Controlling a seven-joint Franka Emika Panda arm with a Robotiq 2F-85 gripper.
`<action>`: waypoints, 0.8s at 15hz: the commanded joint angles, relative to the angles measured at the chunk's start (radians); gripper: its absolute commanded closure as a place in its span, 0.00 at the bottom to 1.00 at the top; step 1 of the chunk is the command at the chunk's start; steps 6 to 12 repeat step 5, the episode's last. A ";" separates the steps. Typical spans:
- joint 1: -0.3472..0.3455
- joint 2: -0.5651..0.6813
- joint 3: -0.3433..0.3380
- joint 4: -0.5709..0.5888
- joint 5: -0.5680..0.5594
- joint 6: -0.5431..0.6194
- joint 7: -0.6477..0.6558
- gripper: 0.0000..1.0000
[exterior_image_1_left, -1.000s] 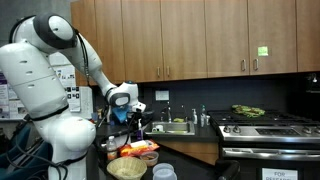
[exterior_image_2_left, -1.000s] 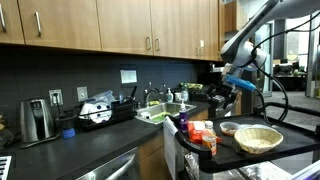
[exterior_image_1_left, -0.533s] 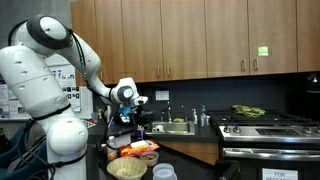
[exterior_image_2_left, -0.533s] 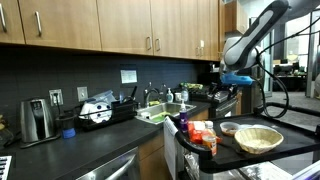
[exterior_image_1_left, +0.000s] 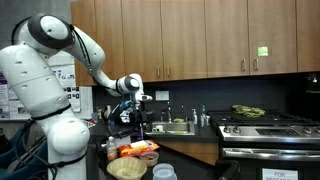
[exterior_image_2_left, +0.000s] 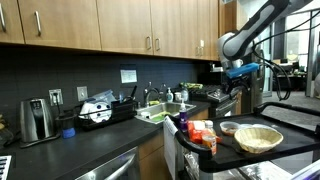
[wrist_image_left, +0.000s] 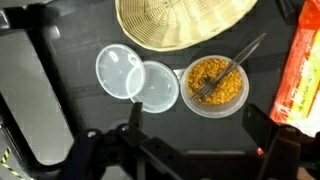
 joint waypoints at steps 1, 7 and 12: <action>0.072 0.054 -0.136 0.046 0.045 -0.111 -0.168 0.00; 0.094 0.048 -0.193 0.019 0.055 -0.080 -0.218 0.00; 0.094 0.048 -0.193 0.019 0.055 -0.080 -0.218 0.00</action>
